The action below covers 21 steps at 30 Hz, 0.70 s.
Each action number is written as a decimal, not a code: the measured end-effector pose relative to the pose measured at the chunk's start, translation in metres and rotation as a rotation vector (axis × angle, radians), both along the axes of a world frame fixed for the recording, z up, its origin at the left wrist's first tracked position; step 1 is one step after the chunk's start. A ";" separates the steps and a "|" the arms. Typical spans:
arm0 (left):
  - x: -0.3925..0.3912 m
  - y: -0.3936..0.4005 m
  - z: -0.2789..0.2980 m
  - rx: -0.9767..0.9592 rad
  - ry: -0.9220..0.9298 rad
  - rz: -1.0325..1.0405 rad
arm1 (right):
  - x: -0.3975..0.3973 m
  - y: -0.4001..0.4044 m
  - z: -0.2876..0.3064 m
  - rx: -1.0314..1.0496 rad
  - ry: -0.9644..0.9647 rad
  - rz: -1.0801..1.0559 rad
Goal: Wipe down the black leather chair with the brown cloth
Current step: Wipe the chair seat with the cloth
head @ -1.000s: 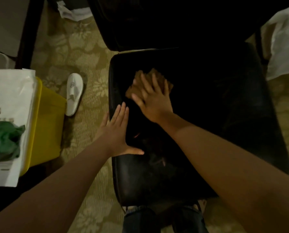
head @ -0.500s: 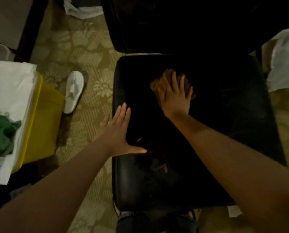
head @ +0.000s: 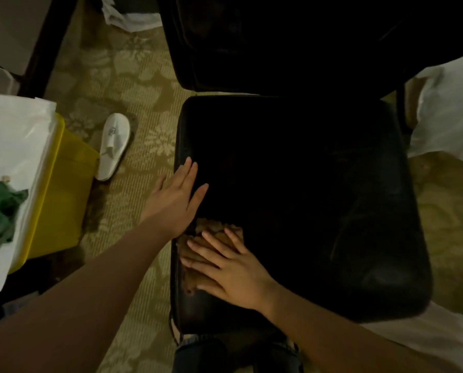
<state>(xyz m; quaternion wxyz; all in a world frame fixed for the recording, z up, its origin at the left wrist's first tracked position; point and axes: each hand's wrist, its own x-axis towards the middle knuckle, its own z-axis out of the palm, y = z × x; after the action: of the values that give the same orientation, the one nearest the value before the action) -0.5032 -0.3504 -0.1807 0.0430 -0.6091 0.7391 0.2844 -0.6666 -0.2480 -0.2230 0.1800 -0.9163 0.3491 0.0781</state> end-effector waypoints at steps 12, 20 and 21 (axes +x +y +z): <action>-0.013 0.002 -0.013 -0.050 0.004 0.089 | 0.013 -0.124 -0.001 -0.059 0.105 -0.531; -0.010 0.016 0.004 -0.010 -0.017 -0.061 | -0.013 0.029 -0.007 -0.095 0.024 -0.093; -0.014 0.018 0.004 -0.006 -0.012 -0.065 | -0.028 0.039 -0.010 -0.103 0.049 -0.052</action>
<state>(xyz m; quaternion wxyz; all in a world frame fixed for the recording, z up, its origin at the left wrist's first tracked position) -0.5171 -0.3320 -0.1763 0.0548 -0.5863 0.7592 0.2772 -0.6947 -0.2092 -0.2332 0.1261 -0.9127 0.3807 0.0777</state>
